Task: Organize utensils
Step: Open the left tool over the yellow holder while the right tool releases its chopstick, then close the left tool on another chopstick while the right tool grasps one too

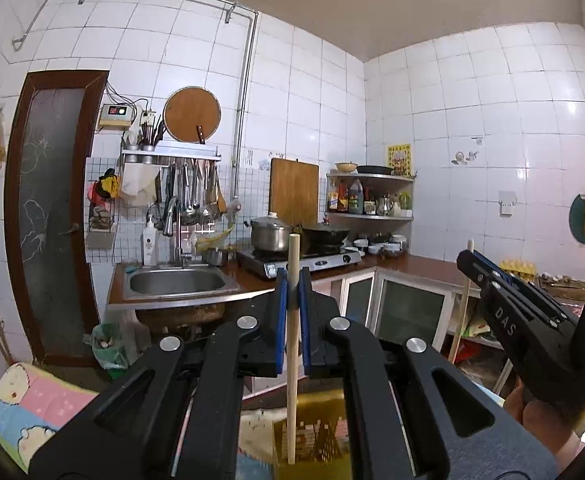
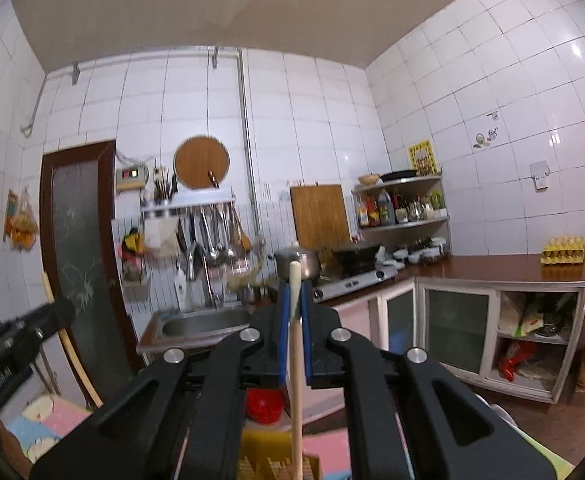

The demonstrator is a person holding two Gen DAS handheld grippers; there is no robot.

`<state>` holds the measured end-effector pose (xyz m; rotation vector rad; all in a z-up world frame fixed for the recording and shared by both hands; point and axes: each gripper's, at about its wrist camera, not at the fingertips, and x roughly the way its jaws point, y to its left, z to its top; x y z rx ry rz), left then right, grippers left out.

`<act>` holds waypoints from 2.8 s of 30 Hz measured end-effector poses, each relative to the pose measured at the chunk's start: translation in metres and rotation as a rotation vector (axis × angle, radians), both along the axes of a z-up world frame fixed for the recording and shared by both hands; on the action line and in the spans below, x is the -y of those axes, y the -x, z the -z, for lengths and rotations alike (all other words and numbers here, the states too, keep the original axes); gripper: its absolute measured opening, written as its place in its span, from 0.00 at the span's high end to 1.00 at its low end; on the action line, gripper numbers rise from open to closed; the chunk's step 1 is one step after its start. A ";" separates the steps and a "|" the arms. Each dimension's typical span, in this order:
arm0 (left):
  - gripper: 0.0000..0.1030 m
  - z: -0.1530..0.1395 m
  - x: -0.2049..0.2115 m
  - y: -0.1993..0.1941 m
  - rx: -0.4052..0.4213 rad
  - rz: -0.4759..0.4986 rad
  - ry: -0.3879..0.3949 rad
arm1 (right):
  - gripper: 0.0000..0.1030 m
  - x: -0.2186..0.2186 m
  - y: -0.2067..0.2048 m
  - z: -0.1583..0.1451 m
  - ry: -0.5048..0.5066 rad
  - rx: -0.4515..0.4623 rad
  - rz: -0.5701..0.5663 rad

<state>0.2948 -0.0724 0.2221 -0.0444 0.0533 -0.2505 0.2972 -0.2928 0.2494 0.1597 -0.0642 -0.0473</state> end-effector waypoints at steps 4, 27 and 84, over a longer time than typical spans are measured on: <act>0.96 0.014 0.005 -0.024 -0.027 0.003 0.007 | 0.94 -0.002 -0.020 0.007 0.002 0.028 0.015; 0.18 0.088 -0.035 -0.047 -0.246 -0.069 0.011 | 0.51 0.021 -0.035 0.096 0.070 -0.315 0.040; 0.37 0.266 -0.038 -0.037 -0.827 -0.079 -0.178 | 0.50 -0.013 0.005 0.267 0.051 -0.946 -0.012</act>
